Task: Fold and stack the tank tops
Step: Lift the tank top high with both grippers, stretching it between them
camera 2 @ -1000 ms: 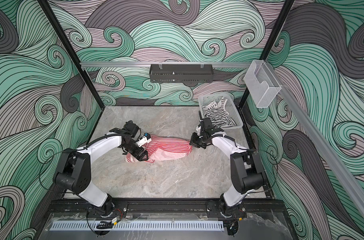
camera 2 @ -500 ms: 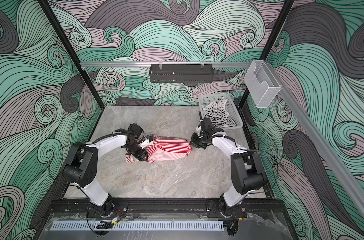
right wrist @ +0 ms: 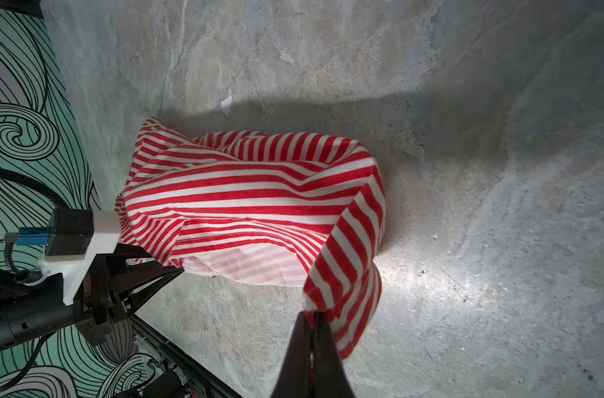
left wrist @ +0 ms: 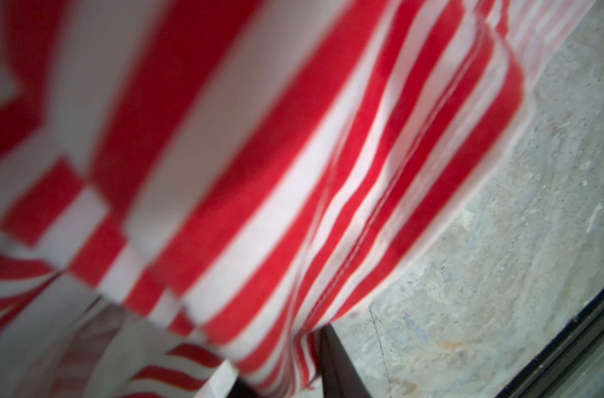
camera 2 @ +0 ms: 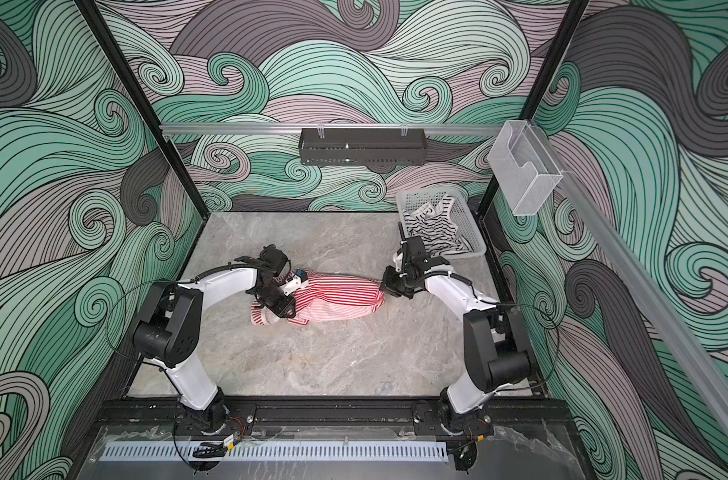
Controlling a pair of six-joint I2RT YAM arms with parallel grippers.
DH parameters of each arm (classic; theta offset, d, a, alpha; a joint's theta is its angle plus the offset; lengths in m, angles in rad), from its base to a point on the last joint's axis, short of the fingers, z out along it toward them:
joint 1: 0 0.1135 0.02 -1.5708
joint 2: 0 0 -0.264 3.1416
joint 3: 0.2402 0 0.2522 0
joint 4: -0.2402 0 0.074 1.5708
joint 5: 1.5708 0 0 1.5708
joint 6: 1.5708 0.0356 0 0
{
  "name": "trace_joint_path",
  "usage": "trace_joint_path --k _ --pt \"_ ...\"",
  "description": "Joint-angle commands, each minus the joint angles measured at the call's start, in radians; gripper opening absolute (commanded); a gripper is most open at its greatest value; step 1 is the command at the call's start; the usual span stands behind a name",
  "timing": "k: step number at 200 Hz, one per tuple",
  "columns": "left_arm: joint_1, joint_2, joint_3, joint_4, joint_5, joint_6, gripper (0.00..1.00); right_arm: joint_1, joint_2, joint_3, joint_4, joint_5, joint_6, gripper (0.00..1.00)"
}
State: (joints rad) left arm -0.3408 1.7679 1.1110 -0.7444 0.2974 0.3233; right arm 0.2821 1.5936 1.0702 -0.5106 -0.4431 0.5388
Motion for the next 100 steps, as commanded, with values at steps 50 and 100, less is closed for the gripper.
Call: trace_joint_path --k 50,100 --pt "0.039 -0.058 0.089 -0.157 0.075 0.035 0.0 0.001 -0.06 0.035 -0.015 0.01 0.01 0.0" --pt "0.187 -0.194 0.339 -0.38 0.209 0.026 0.0 0.002 -0.114 0.223 -0.112 -0.009 0.002 0.0"
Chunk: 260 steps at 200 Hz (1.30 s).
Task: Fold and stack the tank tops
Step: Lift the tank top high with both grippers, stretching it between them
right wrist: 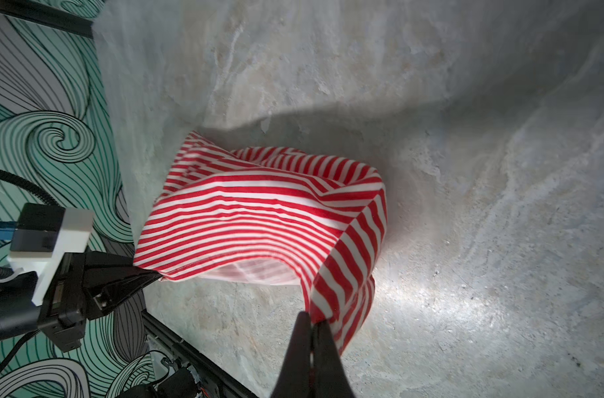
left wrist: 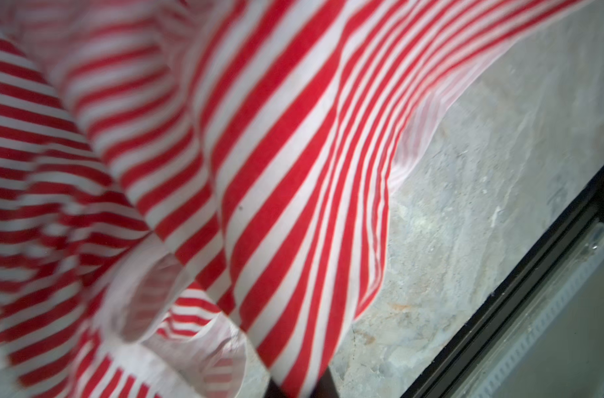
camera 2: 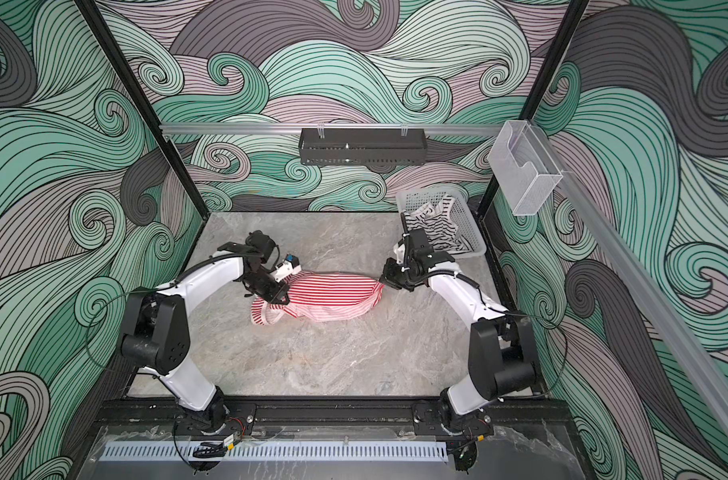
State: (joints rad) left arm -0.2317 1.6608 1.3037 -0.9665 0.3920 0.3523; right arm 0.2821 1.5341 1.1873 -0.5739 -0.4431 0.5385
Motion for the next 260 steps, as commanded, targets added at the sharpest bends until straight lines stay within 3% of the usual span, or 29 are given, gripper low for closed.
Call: trace_joint_path --k 1,38,76,111,173,208,260 --pt "0.08 -0.088 0.155 -0.161 0.119 -0.004 0.0 0.002 -0.056 0.111 -0.049 -0.011 0.002 0.0" --pt "0.176 -0.102 0.451 -0.326 0.232 -0.029 0.0 0.002 -0.094 0.296 -0.098 -0.051 0.006 0.0" --pt "0.232 -0.176 0.613 -0.299 0.249 -0.082 0.0 0.002 -0.121 0.542 -0.203 -0.08 -0.034 0.0" --pt "0.263 -0.233 0.743 -0.282 0.203 -0.119 0.0 0.002 -0.145 0.721 -0.297 -0.098 -0.064 0.0" --pt "0.285 -0.372 0.82 -0.21 0.165 -0.201 0.0 0.002 -0.246 0.807 -0.385 -0.115 -0.073 0.0" --pt "0.285 -0.366 0.965 -0.257 0.127 -0.229 0.0 0.002 -0.265 0.942 -0.436 -0.134 -0.063 0.0" --pt "0.287 -0.298 1.02 -0.178 -0.002 -0.253 0.0 -0.024 -0.09 1.174 -0.524 -0.084 -0.039 0.0"
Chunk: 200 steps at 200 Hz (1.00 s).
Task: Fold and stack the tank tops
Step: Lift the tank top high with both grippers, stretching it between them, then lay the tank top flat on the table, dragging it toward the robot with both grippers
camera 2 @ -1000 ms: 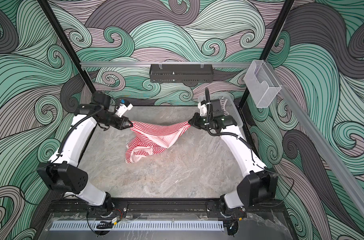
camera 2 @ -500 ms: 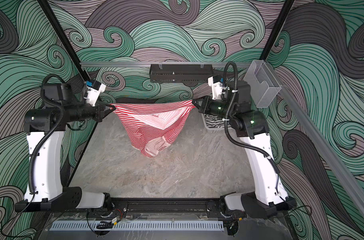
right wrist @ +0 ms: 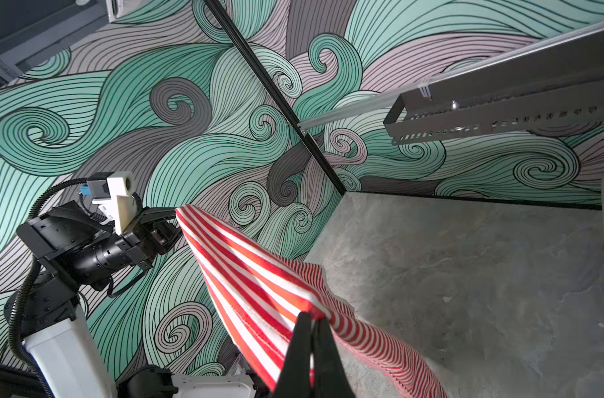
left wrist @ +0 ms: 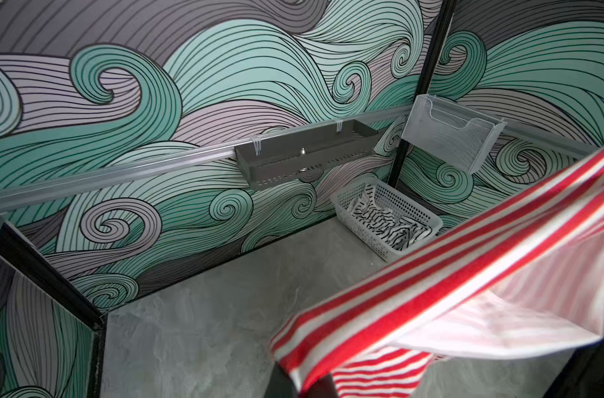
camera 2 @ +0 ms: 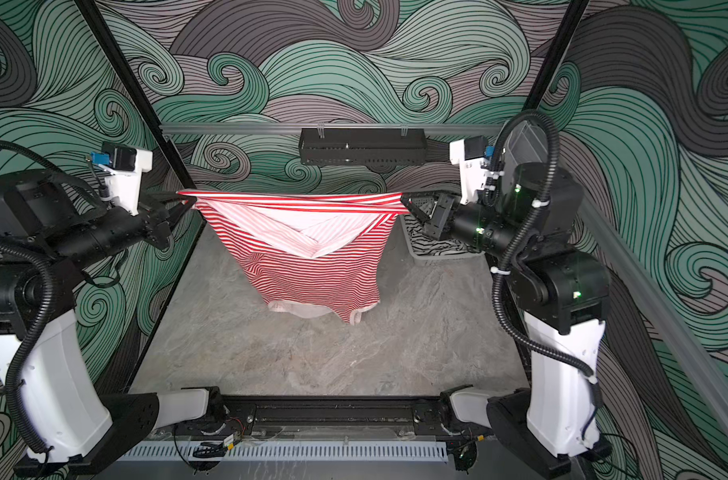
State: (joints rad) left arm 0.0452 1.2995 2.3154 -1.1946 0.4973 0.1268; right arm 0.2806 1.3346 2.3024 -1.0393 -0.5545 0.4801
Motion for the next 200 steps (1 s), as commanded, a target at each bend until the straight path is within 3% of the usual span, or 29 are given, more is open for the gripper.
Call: trace_joint_path --k 1,62,92,106,116,136,161,181,200 --pt "0.008 0.066 0.007 0.052 -0.11 -0.028 0.0 -0.024 0.115 0.061 -0.058 0.026 0.02 0.0" --pt "0.031 0.341 0.048 0.179 -0.152 -0.023 0.0 -0.116 0.515 0.33 -0.047 -0.076 0.082 0.0" --pt "0.074 0.54 0.3 0.164 -0.163 -0.07 0.0 -0.155 0.713 0.529 0.04 -0.18 0.169 0.0" --pt "0.104 0.614 0.459 0.144 -0.136 -0.11 0.0 -0.172 0.734 0.556 0.099 -0.218 0.205 0.0" --pt "0.12 0.62 0.488 0.166 -0.109 -0.133 0.0 -0.186 0.714 0.525 0.158 -0.232 0.228 0.0" --pt "0.126 0.551 0.365 0.241 -0.072 -0.151 0.0 -0.211 0.652 0.407 0.262 -0.261 0.266 0.0" --pt "0.128 0.448 0.117 0.292 -0.043 -0.129 0.0 -0.212 0.613 0.292 0.261 -0.279 0.245 0.0" --pt "0.128 0.347 -0.191 0.37 -0.042 -0.094 0.0 -0.2 0.565 0.113 0.259 -0.268 0.193 0.0" --pt "0.127 0.278 -0.483 0.448 -0.007 -0.05 0.0 -0.198 0.501 -0.155 0.341 -0.267 0.17 0.0"
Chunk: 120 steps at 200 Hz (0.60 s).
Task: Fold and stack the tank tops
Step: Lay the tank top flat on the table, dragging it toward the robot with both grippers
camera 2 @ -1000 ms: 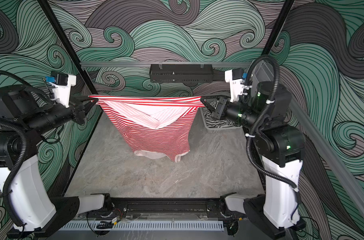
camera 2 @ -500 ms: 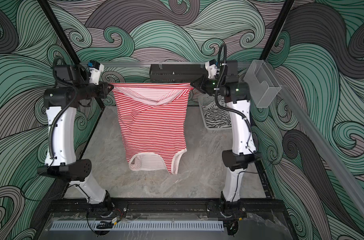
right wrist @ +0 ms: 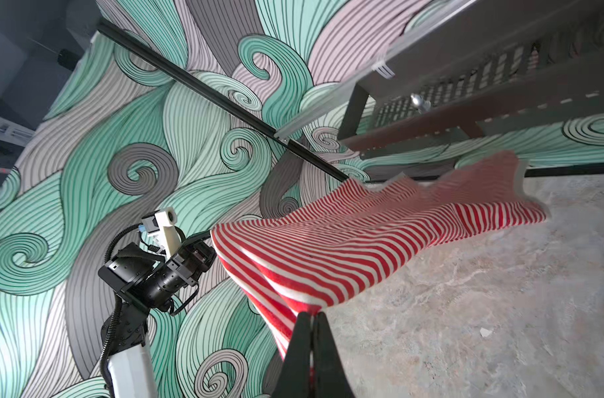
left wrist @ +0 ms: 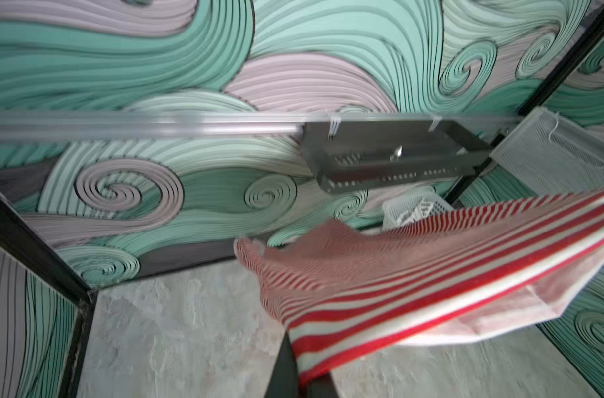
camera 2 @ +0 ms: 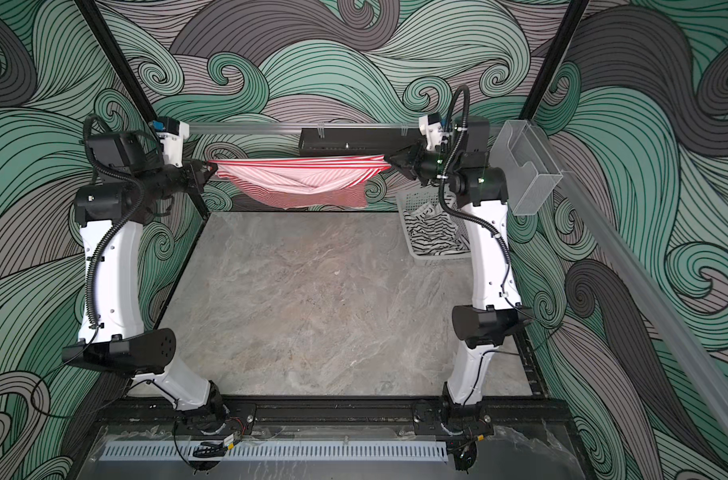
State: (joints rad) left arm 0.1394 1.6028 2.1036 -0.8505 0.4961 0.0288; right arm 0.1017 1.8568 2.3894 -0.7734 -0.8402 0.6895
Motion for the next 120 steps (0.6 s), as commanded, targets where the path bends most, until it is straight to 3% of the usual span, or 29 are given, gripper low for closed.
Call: trace_joint_path --k 1,27,51,75,120 --pt "0.032 -0.026 -0.284 0.106 -0.005 0.049 0.0 -0.019 -0.027 -0.272 0.084 0.019 -0.04 0.0" --pt "0.025 0.002 -0.538 0.094 0.049 0.151 0.0 -0.022 -0.084 -0.621 0.161 0.014 -0.057 0.0" --pt "0.01 0.061 -0.637 -0.065 0.103 0.262 0.0 -0.022 -0.192 -0.934 0.27 0.031 -0.041 0.0" --pt "-0.03 0.087 -0.709 -0.216 0.091 0.382 0.0 -0.021 -0.231 -1.095 0.243 0.044 -0.083 0.0" --pt "-0.1 0.087 -0.822 -0.296 -0.025 0.477 0.0 -0.012 -0.25 -1.253 0.164 0.072 -0.162 0.05"
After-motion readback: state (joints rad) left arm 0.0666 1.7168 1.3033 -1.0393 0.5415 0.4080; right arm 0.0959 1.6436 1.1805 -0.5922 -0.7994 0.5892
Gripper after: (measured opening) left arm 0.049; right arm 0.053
